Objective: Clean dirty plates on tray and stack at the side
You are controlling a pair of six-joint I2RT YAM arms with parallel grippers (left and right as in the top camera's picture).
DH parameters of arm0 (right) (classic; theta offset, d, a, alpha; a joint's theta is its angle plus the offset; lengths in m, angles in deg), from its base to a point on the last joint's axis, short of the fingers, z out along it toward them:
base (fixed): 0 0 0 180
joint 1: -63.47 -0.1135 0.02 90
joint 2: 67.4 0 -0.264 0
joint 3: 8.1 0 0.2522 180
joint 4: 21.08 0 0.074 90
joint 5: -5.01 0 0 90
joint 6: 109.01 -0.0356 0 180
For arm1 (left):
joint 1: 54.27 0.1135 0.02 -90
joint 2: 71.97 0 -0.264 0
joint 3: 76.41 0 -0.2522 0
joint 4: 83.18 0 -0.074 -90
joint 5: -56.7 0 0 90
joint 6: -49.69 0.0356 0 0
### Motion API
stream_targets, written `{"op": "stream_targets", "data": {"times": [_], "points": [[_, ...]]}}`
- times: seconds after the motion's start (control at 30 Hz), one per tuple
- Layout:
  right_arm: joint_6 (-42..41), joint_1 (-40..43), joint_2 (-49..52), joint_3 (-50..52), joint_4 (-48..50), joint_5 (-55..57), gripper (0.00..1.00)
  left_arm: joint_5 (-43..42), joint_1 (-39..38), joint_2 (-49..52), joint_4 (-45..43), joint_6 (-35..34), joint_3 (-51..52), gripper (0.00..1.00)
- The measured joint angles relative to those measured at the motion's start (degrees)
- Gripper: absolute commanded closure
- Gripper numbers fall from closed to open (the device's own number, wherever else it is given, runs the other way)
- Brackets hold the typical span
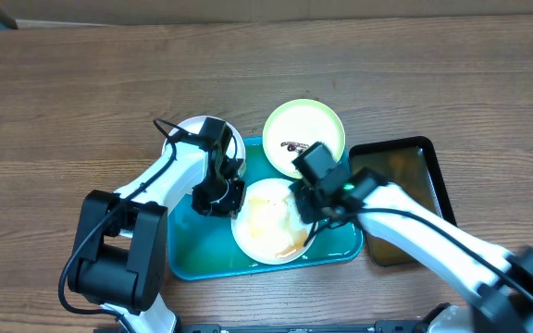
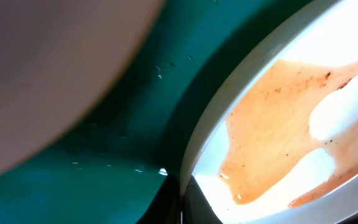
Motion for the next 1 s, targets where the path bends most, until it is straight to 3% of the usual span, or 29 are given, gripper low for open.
{"op": "stream_targets", "data": {"times": [0.2, 0.53, 1.0], "points": [[-6.08, 9.2, -9.68, -1.49, -7.17, 6.34, 0.96, 5.75, 0.0, -4.26, 1.9, -2.45, -2.86, 0.96], [-6.99, 30.32, -10.1, -1.44, -11.08, 5.2, 0.96, 20.28, -2.51, -17.66, 3.41, -5.57, -3.72, 0.96], [-5.05, 33.05, -6.4, -1.09, -11.8, 2.23, 0.96, 50.53, -23.85, -19.19, 6.38, -12.98, -3.76, 0.96]]}}
